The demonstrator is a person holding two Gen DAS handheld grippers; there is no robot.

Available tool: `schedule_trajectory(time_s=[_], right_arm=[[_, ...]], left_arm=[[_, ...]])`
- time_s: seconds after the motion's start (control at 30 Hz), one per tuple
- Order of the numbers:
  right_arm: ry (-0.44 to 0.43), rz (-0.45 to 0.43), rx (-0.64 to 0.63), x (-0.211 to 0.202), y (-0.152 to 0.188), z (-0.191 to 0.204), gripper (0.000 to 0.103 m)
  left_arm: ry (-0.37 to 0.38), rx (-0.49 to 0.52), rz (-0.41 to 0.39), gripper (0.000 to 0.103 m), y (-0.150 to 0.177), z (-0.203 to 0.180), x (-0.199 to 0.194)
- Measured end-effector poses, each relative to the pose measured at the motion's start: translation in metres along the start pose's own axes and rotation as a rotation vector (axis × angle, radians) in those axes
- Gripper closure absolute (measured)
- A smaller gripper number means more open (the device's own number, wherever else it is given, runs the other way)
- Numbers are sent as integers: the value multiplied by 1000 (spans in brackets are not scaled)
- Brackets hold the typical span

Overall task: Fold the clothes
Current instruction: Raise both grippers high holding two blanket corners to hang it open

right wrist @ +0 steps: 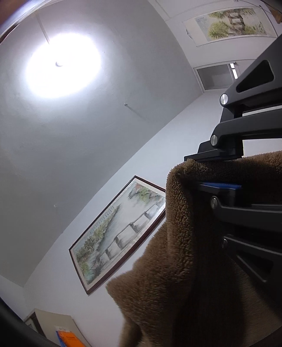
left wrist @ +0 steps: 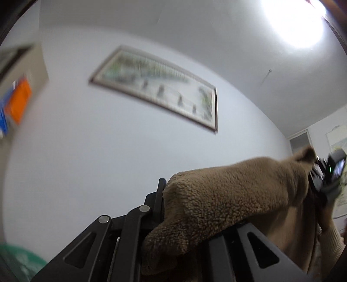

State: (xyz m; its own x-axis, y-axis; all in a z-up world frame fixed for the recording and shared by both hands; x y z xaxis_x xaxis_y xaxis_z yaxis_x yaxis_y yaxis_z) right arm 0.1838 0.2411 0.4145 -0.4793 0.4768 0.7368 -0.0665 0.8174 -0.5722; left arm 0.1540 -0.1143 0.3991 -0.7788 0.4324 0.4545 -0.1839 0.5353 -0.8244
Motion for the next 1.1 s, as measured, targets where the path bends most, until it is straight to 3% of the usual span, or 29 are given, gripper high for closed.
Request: schedule_trajectory(time_s=[0.27, 0.43, 0.57, 0.8, 1.0, 1.1], right_arm=[[12, -30, 56, -15, 1, -13, 87], [28, -53, 94, -18, -4, -24, 87], [37, -47, 90, -13, -2, -21, 87], [-58, 52, 31, 17, 34, 40, 87], [-227, 218, -21, 52, 111, 153, 87], [-308, 299, -46, 68, 152, 218, 87]], left_arm=[[-14, 139, -143, 90, -67, 29, 2], [-26, 192, -125, 88, -62, 24, 24], [-46, 220, -60, 88, -45, 28, 36], [-124, 196, 123, 85, 28, 55, 80], [-238, 144, 359, 85, 122, 126, 142], [-316, 118, 509, 84, 185, 174, 184]])
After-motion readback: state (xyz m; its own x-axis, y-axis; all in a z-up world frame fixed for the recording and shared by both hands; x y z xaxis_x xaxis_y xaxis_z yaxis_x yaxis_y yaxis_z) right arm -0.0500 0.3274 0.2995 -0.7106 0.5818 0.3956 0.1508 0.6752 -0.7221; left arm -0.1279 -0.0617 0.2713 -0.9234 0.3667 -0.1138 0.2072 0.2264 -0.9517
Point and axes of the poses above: each gripper's, at about its wrist camera, not at the fingertips, and x roughly the way its jaws point, z to its left, y to its underside, the point moved 10 cm from there along x, roughly the way its jaws point, and after that the axes turned 14 degrees about -x, right-handed, at the moved point
